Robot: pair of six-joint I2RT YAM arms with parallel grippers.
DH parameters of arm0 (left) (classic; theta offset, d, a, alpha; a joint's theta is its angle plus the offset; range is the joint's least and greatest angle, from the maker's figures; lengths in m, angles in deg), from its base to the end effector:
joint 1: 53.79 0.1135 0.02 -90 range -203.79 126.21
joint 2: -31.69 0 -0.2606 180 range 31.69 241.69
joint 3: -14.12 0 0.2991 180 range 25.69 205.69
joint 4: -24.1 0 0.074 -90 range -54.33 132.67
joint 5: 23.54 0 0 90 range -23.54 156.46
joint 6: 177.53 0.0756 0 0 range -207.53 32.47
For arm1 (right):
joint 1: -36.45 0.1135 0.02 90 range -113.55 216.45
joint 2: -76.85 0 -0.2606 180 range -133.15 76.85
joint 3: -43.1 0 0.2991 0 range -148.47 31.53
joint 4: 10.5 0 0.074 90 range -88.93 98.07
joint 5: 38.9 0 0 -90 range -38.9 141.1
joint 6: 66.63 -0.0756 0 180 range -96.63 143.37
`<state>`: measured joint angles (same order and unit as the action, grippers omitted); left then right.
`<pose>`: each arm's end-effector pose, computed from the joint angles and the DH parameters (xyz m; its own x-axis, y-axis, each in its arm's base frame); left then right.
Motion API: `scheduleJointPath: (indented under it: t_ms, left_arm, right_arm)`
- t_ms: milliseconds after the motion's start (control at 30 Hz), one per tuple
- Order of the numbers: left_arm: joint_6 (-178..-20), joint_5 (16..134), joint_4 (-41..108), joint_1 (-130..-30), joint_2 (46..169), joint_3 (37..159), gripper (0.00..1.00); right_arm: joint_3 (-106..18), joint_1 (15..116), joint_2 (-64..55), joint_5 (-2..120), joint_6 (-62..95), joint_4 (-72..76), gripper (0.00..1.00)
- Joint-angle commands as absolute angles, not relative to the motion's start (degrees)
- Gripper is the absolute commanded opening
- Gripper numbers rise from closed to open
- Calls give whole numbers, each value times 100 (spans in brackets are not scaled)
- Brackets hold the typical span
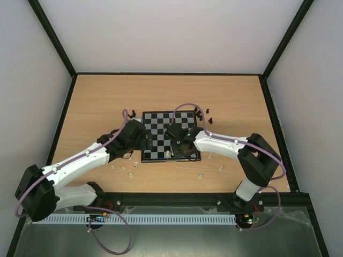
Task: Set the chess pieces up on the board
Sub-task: Place the chess piece on the chessboard.
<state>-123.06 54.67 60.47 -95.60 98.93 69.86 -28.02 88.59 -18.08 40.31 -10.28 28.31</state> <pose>0.2425 -0.1962 0.1844 -0.7697 -0.0748 -0.6340 0.1267 0.9555 -0.2665 0.2470 0.2947 0.1207 -0.8541 -0.2119 -0.4749 -0.2996 0.9469 0.1165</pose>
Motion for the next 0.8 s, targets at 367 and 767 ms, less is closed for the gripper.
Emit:
scheduleJointPath:
  t_ms: [367, 767]
  left_arm:
    - [-12276, 5486, 6000, -9528, 9873, 6920, 99]
    - [-12291, 5504, 6009, -9528, 9814, 6954, 99]
  right_arm:
    - [-2895, 8899, -1727, 4055, -1011, 3205, 19]
    - [-2949, 8892, -1384, 4078, -1047, 3283, 30]
